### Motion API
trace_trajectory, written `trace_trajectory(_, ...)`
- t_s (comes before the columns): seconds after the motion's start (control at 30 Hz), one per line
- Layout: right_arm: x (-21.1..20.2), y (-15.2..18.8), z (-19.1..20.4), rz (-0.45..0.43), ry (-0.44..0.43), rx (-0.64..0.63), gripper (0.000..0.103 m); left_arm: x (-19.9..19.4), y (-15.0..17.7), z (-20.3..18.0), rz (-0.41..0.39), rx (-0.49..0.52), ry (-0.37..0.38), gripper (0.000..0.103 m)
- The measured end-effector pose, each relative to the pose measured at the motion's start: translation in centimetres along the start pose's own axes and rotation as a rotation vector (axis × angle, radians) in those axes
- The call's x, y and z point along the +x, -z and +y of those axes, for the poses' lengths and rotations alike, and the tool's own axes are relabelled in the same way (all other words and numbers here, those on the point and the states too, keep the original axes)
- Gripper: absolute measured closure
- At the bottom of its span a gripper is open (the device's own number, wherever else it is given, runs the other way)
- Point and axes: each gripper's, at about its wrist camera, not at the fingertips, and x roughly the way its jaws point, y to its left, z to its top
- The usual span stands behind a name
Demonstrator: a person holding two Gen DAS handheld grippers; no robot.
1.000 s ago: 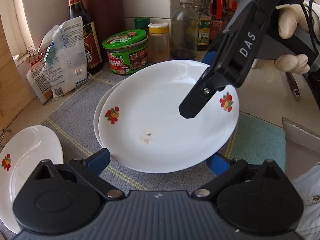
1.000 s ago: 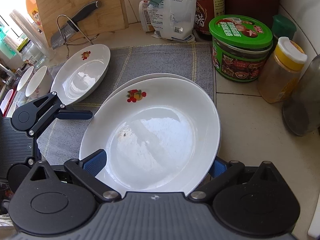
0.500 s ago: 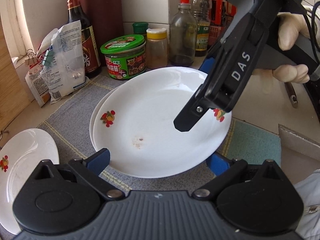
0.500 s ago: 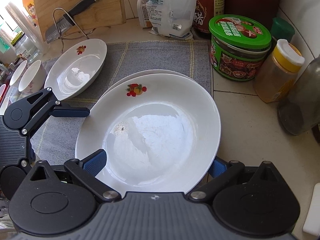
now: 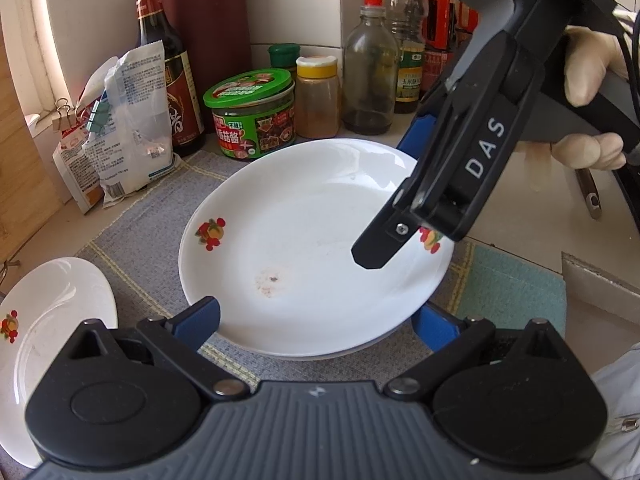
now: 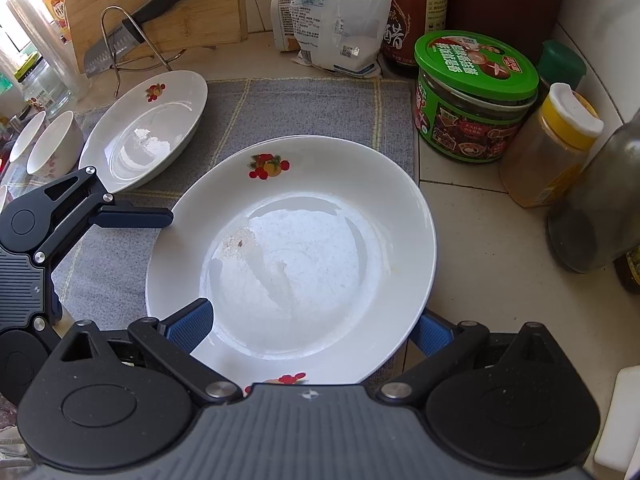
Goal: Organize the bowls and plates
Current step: 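Open the right gripper and release the fruit-print plate on the stack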
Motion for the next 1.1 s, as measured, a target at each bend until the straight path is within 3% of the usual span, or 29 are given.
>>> trace_trajectory(0.43, 0.1, 0.4, 0.1, -0.004, 0.053, -0.029, 0.0, 0.0, 0.0, -0.1, -0.004, 0.0, 0.007, 0.001)
trace_trajectory(0.6, -0.8, 0.3, 0.8, -0.056, 0.086, -0.082, 0.0, -0.7, -0.4, 1.2, -0.036, -0.068, -0.012, 0.001)
trace_trajectory(1.1, -2.6, 0.7, 3.7, -0.229, 0.111, -0.171, 0.0, -3.7, 0.1, 0.8, -0.14, -0.114, -0.097, 0.001)
